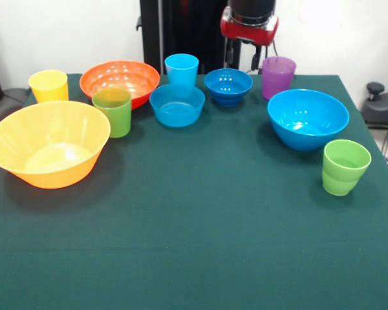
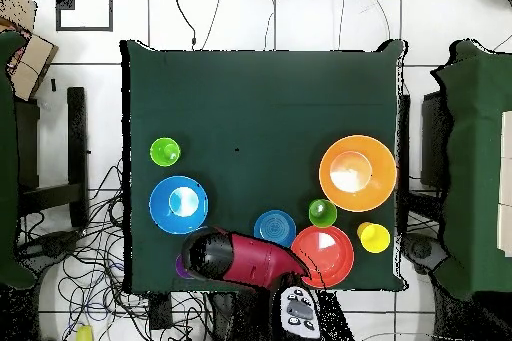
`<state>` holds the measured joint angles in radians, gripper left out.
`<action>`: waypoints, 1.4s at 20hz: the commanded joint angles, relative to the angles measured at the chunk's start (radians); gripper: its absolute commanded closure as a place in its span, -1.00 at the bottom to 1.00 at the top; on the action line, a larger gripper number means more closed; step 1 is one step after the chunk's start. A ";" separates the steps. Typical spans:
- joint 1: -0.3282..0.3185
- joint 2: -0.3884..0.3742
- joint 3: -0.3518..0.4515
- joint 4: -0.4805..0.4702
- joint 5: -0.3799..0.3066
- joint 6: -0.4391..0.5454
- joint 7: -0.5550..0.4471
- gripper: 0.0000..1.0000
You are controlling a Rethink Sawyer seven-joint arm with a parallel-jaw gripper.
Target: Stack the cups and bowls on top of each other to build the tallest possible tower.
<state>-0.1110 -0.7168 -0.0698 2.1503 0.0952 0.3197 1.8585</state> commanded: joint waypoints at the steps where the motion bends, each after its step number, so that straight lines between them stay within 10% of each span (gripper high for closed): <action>1: 0.007 0.097 0.026 -0.015 -0.009 -0.123 0.168 -1.00; 28: 0.021 0.140 0.037 0.001 0.041 -0.190 0.218 -1.00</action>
<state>-0.1030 -0.6389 -0.1079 2.1499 0.0958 0.2430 1.8585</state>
